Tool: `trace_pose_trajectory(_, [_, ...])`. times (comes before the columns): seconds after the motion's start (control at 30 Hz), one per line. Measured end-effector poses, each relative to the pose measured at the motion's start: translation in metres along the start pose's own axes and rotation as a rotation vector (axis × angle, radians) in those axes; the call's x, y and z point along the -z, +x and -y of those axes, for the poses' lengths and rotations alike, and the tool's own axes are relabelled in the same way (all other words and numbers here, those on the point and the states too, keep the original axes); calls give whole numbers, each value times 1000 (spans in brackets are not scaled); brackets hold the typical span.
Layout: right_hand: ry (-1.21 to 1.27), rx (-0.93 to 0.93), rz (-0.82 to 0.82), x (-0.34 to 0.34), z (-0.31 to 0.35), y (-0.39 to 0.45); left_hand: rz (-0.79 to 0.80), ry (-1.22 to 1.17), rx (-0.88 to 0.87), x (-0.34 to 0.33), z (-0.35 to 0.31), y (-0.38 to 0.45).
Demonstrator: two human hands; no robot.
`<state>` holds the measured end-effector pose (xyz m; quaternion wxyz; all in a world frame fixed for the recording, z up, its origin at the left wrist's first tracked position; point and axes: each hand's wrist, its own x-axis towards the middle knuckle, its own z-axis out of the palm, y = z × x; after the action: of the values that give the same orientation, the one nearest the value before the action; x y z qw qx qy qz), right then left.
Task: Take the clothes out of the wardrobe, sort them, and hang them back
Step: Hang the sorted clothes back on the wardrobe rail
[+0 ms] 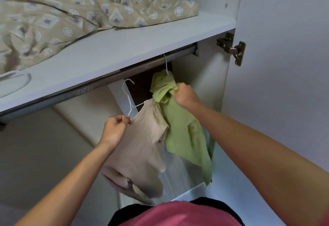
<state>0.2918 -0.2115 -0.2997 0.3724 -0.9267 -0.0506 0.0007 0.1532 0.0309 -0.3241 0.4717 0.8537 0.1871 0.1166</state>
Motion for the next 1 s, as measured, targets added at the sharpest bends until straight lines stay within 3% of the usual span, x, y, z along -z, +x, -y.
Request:
trace_pose_trajectory(0.27, [-159, 38, -142, 1, -22, -15, 57, 22, 27, -3, -12, 3])
trace_pose_trajectory(0.4, [-229, 199, -313, 1, -19, -36, 58, -3, 64, -10, -24, -1])
trace_pose_trajectory(0.57, [-154, 270, -73, -9, -2, -60, 23, -86, 58, -16, -50, -5])
trace_pose_trajectory(0.8, [-279, 151, -106, 3, -27, -67, -36, -233, 120, -25, -82, 16])
trace_pose_trajectory(1.0, [-187, 48, 251, 18, -65, -69, 4, -188, 187, -52, -94, 42])
